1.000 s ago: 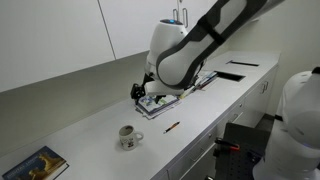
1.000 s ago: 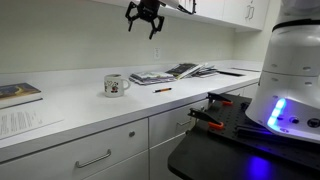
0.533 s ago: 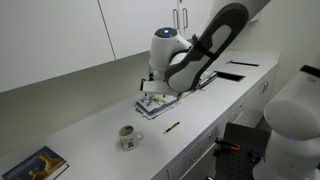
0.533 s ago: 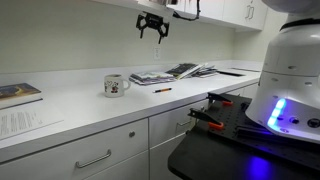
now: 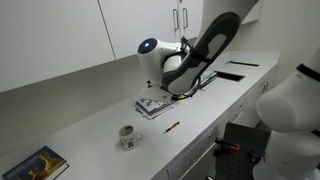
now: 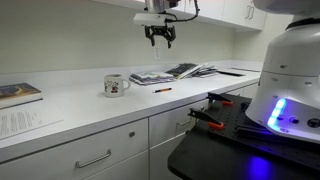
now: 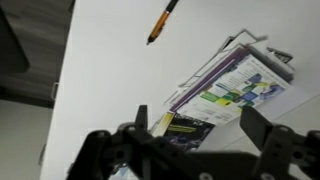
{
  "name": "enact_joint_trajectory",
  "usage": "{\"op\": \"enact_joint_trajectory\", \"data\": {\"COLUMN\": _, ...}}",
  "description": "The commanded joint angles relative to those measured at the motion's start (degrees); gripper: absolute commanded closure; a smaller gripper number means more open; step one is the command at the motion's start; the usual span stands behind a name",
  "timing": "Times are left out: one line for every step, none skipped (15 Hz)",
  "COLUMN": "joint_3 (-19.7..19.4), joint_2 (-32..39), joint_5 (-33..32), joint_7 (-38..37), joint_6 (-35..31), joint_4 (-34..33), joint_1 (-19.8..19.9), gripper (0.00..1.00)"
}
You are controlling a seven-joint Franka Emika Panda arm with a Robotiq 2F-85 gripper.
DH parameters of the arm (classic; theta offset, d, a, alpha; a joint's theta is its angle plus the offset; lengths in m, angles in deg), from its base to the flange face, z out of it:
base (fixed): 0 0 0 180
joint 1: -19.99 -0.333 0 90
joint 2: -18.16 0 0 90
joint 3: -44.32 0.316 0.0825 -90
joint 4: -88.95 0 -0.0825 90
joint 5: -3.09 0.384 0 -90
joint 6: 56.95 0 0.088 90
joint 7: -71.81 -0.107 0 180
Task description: Place the pen inside the mug
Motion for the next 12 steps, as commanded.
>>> {"op": "enact_joint_trajectory", "data": {"joint_3": 3.4, "joint_2": 6.1, "joint_5": 0.2, "joint_7": -5.5, "joint_6": 12.7, "joint_4": -5.1, "joint_1": 2.5, "gripper": 0.00}}
{"op": "enact_joint_trajectory", "data": {"joint_3": -4.4, "joint_2": 9.8, "joint_5": -1.8, "joint_7": -7.5, "joint_6": 17.2, "joint_4": -6.4, "joint_1": -5.3, "gripper": 0.00}}
{"op": "enact_joint_trajectory", "data": {"joint_3": -6.9, "joint_2": 11.7, "joint_5": -0.5, "joint_7": -7.4, "joint_6": 20.1, "joint_4": -7.5, "joint_1": -7.8, "gripper": 0.00}}
{"op": "enact_joint_trajectory", "data": {"joint_3": -11.3, "joint_2": 13.5, "joint_5": 1.2, "joint_7": -7.1, "joint_6": 22.1, "joint_4": -8.5, "joint_1": -11.9, "gripper": 0.00}}
{"op": "enact_joint_trajectory", "data": {"joint_3": -16.0, "joint_2": 15.2, "joint_5": 3.3, "joint_7": -6.1, "joint_6": 22.9, "joint_4": -9.3, "joint_1": -16.2, "gripper": 0.00}}
{"op": "enact_joint_trajectory", "data": {"joint_3": -21.2, "joint_2": 16.3, "joint_5": 6.4, "joint_7": -4.6, "joint_6": 22.5, "joint_4": -10.1, "joint_1": -20.7, "gripper": 0.00}}
{"op": "enact_joint_trajectory", "data": {"joint_3": -26.2, "joint_2": 17.3, "joint_5": 9.9, "joint_7": -3.4, "joint_6": 21.4, "joint_4": -10.8, "joint_1": -25.1, "gripper": 0.00}}
{"op": "enact_joint_trajectory", "data": {"joint_3": -30.8, "joint_2": 17.8, "joint_5": 14.0, "joint_7": -1.6, "joint_6": 19.6, "joint_4": -11.2, "joint_1": -29.1, "gripper": 0.00}}
{"op": "enact_joint_trajectory", "data": {"joint_3": -34.1, "joint_2": 18.1, "joint_5": 18.2, "joint_7": 0.2, "joint_6": 17.7, "joint_4": -11.5, "joint_1": -32.0, "gripper": 0.00}}
{"op": "enact_joint_trajectory", "data": {"joint_3": -36.8, "joint_2": 17.7, "joint_5": 22.4, "joint_7": 2.3, "joint_6": 15.2, "joint_4": -11.2, "joint_1": -34.6, "gripper": 0.00}}
{"op": "enact_joint_trajectory", "data": {"joint_3": -39.5, "joint_2": 17.9, "joint_5": 17.6, "joint_7": -0.1, "joint_6": 17.1, "joint_4": -10.9, "joint_1": -37.3, "gripper": 0.00}}
{"op": "enact_joint_trajectory", "data": {"joint_3": -40.9, "joint_2": 18.0, "joint_5": 20.2, "joint_7": 1.2, "joint_6": 16.2, "joint_4": -11.4, "joint_1": -38.8, "gripper": 0.00}}
